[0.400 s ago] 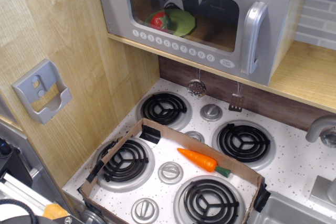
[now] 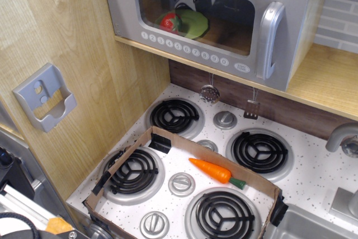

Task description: Open microwave

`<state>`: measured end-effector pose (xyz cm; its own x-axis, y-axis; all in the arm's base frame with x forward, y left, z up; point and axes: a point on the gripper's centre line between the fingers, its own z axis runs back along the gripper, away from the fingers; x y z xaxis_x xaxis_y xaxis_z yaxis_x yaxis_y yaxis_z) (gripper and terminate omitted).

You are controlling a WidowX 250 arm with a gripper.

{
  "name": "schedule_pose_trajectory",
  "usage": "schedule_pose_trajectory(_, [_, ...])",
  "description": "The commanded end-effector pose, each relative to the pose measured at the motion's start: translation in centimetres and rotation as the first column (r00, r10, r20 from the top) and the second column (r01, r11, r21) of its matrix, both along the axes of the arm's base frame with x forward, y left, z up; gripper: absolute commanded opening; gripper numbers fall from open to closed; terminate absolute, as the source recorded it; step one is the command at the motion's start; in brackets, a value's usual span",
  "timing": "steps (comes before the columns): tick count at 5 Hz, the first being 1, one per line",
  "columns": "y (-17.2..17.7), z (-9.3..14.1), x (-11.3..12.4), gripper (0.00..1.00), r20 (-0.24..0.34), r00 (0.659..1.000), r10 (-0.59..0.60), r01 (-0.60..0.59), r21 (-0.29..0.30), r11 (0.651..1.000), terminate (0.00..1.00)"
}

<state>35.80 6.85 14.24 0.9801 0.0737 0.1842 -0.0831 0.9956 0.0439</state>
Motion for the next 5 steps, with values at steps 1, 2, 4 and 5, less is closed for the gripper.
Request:
schedule_pose_trajectory(1, [-2.2,0.2,-2.9,1.0,0.091,0.993,0.077,-0.081,0.037,0.996,0.0])
schedule_pose_trajectory(2, [-3.8,-0.7,-4.6,1.0,0.153,0.984,0.088,-0.095,0.038,0.995,0.0])
schedule_pose_trajectory(4, [-7.0,-2.7,-5.2,1.0,0.257,0.965,0.057,-0.06,0.002,0.998,0.0])
schedule_pose_trajectory(5, [-7.9,-3.2,-4.3,1.0,0.279,0.96,0.031,-0.028,-0.014,1.0,0.0])
